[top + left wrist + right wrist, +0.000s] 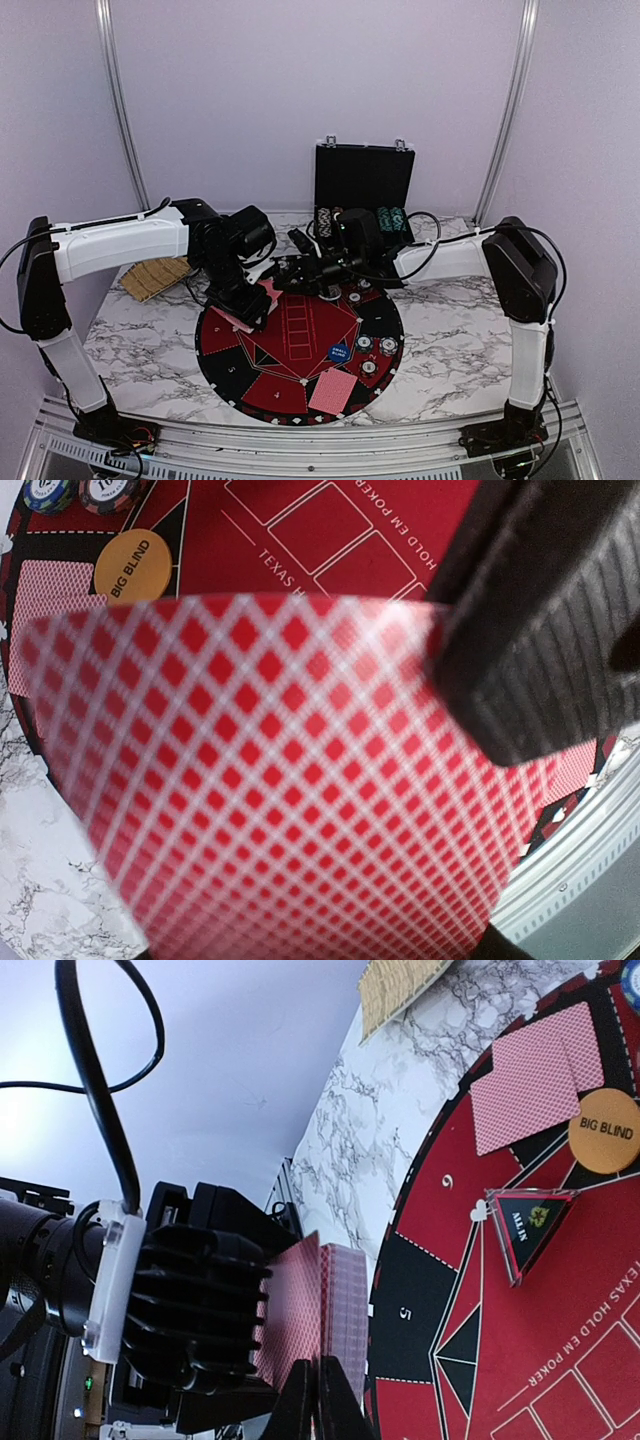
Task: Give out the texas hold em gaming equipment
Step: Pick up the poker card from the face-down deck piles.
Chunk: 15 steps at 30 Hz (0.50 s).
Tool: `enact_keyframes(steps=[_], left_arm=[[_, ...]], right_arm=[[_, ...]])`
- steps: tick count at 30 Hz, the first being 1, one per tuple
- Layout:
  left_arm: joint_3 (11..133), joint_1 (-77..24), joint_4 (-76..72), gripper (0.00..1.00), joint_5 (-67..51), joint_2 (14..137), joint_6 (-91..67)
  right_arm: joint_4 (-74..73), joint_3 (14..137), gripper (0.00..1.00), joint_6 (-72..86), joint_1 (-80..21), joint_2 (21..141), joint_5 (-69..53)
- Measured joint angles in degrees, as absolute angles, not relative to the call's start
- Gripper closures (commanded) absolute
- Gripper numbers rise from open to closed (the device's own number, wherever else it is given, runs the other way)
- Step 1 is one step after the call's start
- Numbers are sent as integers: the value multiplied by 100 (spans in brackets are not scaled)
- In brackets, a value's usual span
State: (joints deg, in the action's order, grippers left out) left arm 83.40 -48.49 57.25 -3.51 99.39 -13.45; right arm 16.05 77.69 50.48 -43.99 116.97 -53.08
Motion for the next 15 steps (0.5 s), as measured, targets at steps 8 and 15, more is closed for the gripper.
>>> enact_keyframes(steps=[8,15], left_arm=[[8340,-4849,5688,59,-351,9939,-1347],[8302,-4851,5688,59,-342,9931,-1350]], right_arm=[[1813,7583,100,5196,-4274,11609,-5382],[2112,7330,100,5468,-4071,11513,-5439]])
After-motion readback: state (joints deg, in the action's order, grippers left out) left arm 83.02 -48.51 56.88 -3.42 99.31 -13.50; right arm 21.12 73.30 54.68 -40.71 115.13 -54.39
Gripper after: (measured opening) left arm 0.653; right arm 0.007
